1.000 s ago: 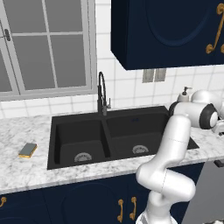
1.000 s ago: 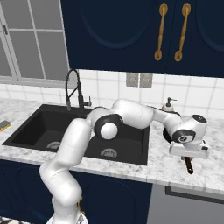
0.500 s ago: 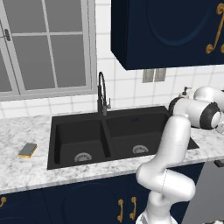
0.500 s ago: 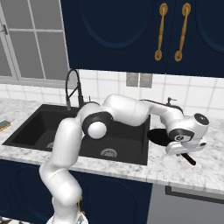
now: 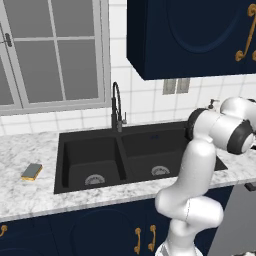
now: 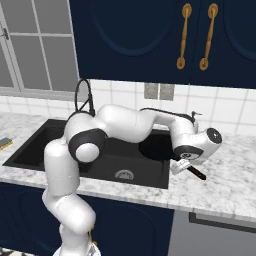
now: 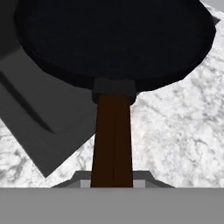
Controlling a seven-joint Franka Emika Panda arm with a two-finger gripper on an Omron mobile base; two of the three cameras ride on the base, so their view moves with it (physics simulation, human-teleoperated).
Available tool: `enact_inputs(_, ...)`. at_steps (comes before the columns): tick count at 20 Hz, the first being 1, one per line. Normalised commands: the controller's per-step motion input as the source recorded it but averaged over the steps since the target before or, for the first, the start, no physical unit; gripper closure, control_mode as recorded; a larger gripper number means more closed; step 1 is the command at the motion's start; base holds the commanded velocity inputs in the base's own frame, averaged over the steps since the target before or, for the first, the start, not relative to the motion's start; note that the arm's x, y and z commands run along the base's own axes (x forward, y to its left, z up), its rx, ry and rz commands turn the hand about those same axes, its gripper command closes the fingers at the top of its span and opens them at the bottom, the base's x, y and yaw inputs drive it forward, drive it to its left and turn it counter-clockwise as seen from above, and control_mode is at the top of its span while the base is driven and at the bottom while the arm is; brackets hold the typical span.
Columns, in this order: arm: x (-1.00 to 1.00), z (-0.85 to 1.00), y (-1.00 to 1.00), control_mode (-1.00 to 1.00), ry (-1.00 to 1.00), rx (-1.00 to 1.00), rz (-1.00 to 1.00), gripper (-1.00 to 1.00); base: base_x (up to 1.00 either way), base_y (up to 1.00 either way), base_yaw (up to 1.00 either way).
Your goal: Pick the pan and sponge and place them into the sink. Then turn on the water.
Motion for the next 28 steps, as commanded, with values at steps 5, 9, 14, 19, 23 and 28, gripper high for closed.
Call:
enact_inputs(5,0.33,0.2,0.87,-1.0,-0.16,0.06,0.34,1.0,0.0,0.0,0.0)
enact_inputs(9,0.74,0.0,0.84,-1.0,0.08,0.01,0.33,1.0,0.0,0.0,0.0)
enact_inputs(14,0.78,-0.14,0.47,-1.0,0.18,0.0,0.24,1.0,0.0,0.0,0.0)
enact_inputs(19,0.45,-0.41,0.16,-1.0,0.1,0.0,0.14,1.0,0.0,0.0,0.0)
enact_inputs(23,0.03,-0.64,0.28,-1.0,0.04,0.0,0.16,1.0,0.0,0.0,0.0)
enact_inputs(28,0.0,-0.53,0.29,-1.0,0.01,0.0,0.19,1.0,0.0,0.0,0.0)
